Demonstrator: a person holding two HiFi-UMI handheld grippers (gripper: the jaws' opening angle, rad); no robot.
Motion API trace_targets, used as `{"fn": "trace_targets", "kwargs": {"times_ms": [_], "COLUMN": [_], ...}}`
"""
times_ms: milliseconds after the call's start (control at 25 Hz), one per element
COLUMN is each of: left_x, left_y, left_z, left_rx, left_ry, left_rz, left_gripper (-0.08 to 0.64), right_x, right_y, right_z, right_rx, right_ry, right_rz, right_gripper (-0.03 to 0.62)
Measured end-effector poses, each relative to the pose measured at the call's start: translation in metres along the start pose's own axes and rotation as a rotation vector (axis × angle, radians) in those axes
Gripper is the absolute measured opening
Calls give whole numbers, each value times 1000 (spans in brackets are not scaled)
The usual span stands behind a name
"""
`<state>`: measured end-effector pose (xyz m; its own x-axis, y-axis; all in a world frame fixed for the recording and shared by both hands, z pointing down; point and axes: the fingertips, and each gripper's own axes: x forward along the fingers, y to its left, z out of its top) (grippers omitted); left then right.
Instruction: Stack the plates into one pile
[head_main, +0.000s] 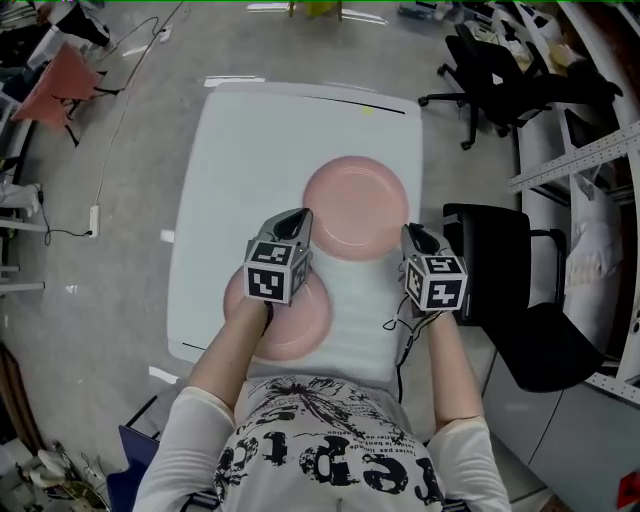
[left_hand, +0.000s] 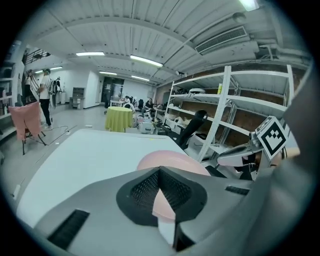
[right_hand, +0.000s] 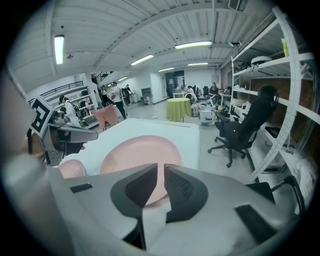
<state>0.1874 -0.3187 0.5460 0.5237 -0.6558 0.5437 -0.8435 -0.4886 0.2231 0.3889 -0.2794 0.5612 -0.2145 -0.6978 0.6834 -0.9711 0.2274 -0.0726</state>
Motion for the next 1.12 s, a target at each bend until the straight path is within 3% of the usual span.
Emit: {"fn": "trace_targets", "kwargs": {"times_ms": [280,360,480,720,1120], "left_x": [46,54,67,86,103], "left_y": [23,27,30,54,52], "left_z": [-6,-11,-19,-34,-59], "left_rx": [-87,-102,-119,-195,-215], "left_ry": [83,114,162,231,330], "left_rz": [81,91,92,117,58], "left_gripper": [12,34,116,165,149], "right_x": [47,56,69,91,108], "right_y": [-39,-45,-55,-61,-57], "right_z": [-1,-4,-10,-15,-34], "right_rx": [-4,5,20,63,91], "right_ry": [56,78,108,151,203], "right_rz": [-5,-1,0,9,46], "right_gripper": [78,117,118,118,118]}}
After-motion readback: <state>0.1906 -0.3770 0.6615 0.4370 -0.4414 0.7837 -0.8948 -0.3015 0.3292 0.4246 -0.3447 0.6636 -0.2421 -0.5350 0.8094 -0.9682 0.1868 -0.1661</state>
